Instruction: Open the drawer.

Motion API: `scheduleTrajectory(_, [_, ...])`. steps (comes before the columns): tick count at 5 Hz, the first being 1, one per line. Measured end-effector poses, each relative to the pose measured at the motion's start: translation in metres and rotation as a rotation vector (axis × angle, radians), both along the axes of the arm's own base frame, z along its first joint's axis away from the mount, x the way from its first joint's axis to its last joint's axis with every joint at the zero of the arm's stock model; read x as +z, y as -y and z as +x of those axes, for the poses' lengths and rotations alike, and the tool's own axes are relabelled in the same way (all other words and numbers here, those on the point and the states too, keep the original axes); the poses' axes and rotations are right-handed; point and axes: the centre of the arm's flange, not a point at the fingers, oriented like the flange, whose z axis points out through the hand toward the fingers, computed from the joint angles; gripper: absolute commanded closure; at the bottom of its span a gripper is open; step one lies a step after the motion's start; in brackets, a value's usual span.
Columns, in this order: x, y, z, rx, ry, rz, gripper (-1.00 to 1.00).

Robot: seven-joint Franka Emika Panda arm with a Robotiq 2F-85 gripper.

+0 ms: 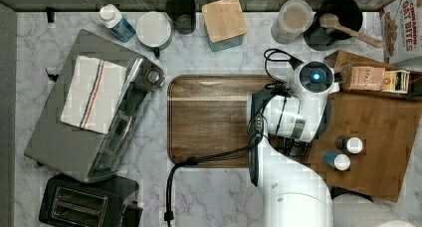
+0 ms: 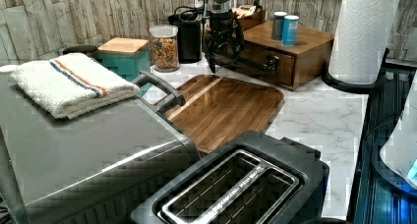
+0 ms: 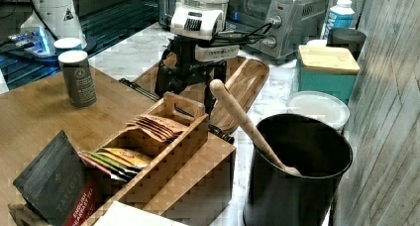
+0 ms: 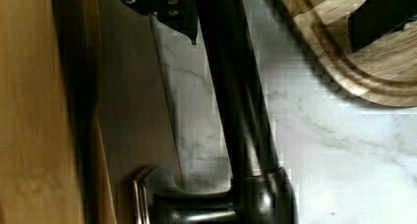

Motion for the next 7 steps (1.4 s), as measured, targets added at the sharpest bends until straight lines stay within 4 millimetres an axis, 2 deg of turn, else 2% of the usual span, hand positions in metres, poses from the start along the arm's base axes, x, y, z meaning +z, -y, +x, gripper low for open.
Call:
scheduleTrajectory(1, [-0.003, -0.021, 0.01, -0.031, 0.002, -0.005, -1.0])
scheduleTrajectory(2, [-0.003, -0.055, 0.027, -0.065, -0.028, -0.001, -1.0])
scheduleTrajectory(3, [-0.003, -0.102, 0.044, -0.025, -0.069, 0.013, -1.0])
scheduleTrajectory(4, [-0.003, -0.151, 0.053, 0.053, -0.071, 0.015, -1.0])
scheduleTrajectory(5, [-0.001, -0.192, 0.059, 0.084, -0.06, 0.01, -1.0])
scheduleTrajectory(6, [-0.004, -0.202, 0.057, 0.052, -0.054, -0.037, -1.0])
scheduleTrajectory(7, [-0.002, -0.198, 0.058, 0.029, -0.042, -0.036, -1.0])
